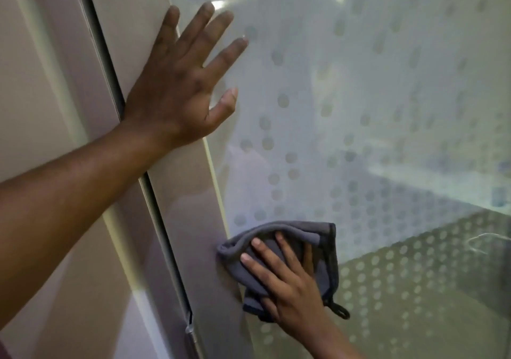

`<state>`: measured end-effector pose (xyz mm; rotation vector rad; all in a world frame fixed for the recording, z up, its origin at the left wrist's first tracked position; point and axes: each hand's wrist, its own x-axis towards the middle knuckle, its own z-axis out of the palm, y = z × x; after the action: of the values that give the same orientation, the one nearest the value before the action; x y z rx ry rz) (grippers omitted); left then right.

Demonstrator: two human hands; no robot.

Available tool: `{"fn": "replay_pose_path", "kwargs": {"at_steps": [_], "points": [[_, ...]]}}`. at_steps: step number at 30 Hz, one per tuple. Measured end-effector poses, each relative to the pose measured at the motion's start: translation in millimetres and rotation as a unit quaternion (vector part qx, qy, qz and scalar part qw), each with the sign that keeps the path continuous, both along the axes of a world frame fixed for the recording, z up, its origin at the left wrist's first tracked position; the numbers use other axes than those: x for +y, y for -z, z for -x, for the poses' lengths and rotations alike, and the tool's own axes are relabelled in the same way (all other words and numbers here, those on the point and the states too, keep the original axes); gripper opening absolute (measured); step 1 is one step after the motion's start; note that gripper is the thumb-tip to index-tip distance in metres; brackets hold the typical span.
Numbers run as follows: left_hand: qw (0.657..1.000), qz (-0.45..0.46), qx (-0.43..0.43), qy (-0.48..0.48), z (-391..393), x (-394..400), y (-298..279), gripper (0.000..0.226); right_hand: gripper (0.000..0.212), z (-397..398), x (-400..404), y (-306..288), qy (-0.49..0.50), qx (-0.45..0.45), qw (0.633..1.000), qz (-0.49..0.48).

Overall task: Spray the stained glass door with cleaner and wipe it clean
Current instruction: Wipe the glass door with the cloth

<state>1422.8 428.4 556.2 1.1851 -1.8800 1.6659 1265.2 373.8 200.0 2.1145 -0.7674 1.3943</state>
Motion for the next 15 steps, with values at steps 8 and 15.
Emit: {"fn": "replay_pose_path", "kwargs": {"at_steps": [8,15], "points": [[1.0,0.01,0.002,0.02,-0.7,-2.5,-0.4,0.068,0.084,-24.7,-1.2,-49.6,0.06,-0.38,0.913,-0.132],[1.0,0.003,-0.002,0.023,-0.4,-1.3,1.6,0.067,0.079,33.1,-35.1,-4.7,0.054,-0.148,0.987,-0.013]]}}
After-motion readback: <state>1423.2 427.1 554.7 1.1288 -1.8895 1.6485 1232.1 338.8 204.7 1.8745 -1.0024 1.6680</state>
